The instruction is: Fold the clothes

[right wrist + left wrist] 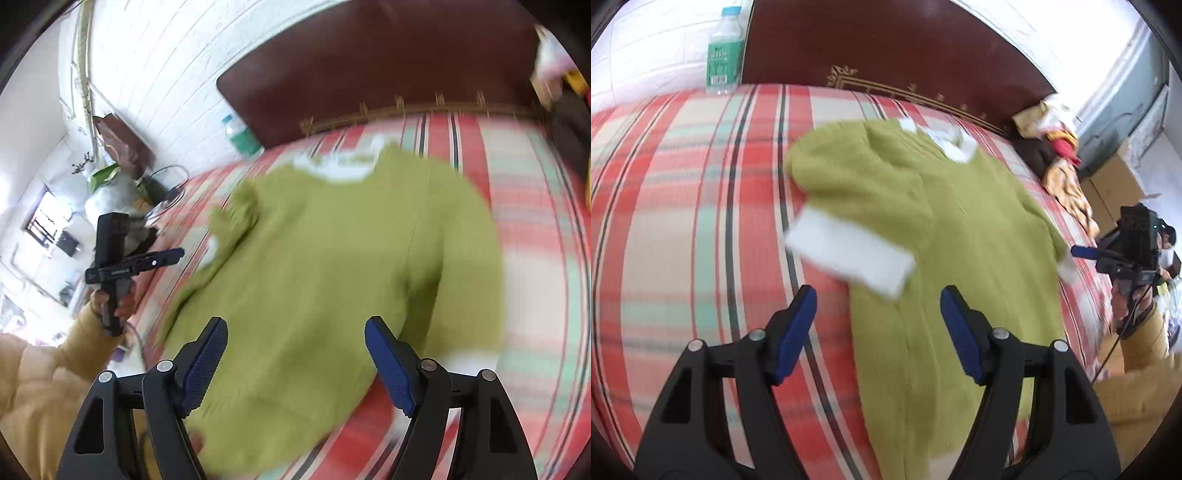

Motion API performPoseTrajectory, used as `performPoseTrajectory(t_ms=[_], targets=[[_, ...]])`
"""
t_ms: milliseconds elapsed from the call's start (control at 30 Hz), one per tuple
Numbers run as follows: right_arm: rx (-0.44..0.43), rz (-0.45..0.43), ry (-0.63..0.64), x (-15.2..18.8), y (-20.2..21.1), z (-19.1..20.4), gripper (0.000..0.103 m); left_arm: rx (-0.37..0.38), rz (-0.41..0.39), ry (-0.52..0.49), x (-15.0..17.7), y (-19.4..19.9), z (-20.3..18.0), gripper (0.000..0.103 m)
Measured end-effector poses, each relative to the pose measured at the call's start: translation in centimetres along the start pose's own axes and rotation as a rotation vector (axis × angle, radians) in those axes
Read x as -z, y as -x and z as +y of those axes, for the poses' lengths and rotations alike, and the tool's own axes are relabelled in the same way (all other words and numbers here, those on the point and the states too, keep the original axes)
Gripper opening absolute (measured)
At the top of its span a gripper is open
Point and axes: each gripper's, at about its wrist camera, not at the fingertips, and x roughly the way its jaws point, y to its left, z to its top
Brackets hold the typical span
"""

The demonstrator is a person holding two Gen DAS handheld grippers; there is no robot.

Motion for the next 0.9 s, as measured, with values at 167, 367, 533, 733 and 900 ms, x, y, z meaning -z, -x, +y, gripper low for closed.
performPoseTrajectory(t_ms=[167,367,533,733,900], targets=[[0.045,0.080,-0.093,7.1,-0.6,2.0,0.080,0.017,0.022,0.036,5.4,1.5,-0.9,0.080],[0.022,0.084,-0.101,10.6,-2.4,4.8,0.081,-0.068,0.051,-0.025,7.8,0.0,-3.1,0.081],[0.013,0.032,-0.103,11.0,-5.0,5.8,0.081,-0.208,0.055,-0.106,8.1,-1.8,-5.8,0.076],[0.019,0.004,-0.100,11.2,-4.4,5.4,0.009,-0.111,0.071,0.008,7.0,-0.4,-5.6,0.016],[0.022,-0.114,-0.069,10.7,2.0,5.2,0.008,0.179,0.069,0.174,7.0,3.5,-4.5,0.012]])
